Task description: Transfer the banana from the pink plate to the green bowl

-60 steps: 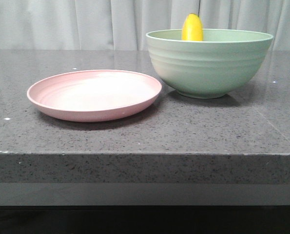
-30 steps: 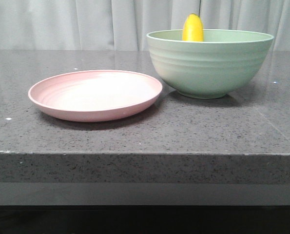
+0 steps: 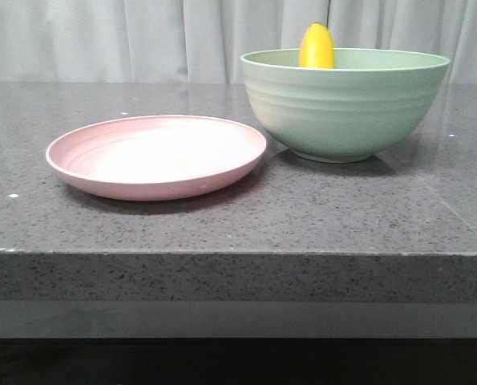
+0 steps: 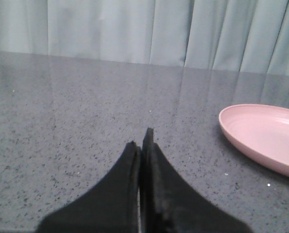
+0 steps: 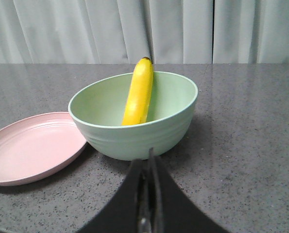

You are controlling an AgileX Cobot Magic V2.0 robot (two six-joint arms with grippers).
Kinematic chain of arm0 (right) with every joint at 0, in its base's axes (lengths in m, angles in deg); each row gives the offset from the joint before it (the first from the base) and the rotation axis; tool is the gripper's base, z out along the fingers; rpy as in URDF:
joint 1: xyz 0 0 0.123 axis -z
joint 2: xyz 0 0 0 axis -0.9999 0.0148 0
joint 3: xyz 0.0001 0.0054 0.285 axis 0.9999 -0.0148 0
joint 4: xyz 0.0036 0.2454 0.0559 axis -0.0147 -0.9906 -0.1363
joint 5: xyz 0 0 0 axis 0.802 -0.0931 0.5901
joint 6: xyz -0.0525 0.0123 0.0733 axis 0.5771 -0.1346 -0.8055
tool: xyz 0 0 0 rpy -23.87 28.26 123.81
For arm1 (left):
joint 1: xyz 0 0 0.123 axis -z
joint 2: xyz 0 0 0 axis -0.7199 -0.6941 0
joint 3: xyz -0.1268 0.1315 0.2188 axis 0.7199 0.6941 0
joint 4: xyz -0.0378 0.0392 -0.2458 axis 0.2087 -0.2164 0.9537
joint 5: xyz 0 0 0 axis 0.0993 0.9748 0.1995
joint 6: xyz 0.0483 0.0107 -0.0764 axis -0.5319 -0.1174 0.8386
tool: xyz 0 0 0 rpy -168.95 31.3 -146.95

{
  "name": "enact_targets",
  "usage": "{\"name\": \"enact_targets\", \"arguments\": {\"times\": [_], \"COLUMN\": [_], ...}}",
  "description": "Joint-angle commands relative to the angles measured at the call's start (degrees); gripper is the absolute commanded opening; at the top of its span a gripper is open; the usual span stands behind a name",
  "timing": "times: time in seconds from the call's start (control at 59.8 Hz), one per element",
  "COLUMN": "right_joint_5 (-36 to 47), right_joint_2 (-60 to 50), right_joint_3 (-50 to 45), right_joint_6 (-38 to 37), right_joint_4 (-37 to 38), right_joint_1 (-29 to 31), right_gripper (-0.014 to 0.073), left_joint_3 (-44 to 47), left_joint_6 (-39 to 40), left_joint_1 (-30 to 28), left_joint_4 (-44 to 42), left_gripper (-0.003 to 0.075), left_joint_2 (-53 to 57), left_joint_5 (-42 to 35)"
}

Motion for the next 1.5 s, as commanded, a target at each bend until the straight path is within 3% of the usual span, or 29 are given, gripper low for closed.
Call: {"name": "enact_targets", "arguments": {"times": [0.0,0.819,0.969,1.153,1.337,1.487], "right_joint_5": [4.81,4.81,9.27,15.56,11.57,5.81], "right_joint_2": [0.41,0.41,0.33,-4.75,-13.36,-15.89], "right_joint_3": [1.54,1.54,-0.86,-9.85,-18.3,-19.45], "right_joint_6": [0.54,0.54,0.1,-7.73,-14.59,-15.82], "right_joint_4": [0.01,0.01,0.62,7.53,8.32,8.65], "right_joint_1": [0.23,0.23,0.36,6.69,13.78,14.88], "right_gripper": [-0.0068,-0.0068,-0.0068,-0.0068,-0.0068,-0.0068], "left_joint_3": [0.25,0.25,0.25,0.25,0.25,0.25], "left_joint_6": [0.03,0.03,0.03,0.03,0.03,0.03], "left_joint_1": [-0.54,-0.54,-0.54,-0.54,-0.54,-0.54], "left_joint_4": [0.62,0.62,0.62,0.62,0.62,0.62], "left_gripper": [-0.002,-0.002,-0.002,-0.002,-0.002,-0.002], "left_joint_2": [1.26,1.16,1.16,1.16,1.16,1.16], "left_joint_5": [-2.67,-2.69,-2.69,-2.69,-2.69,-2.69]}}
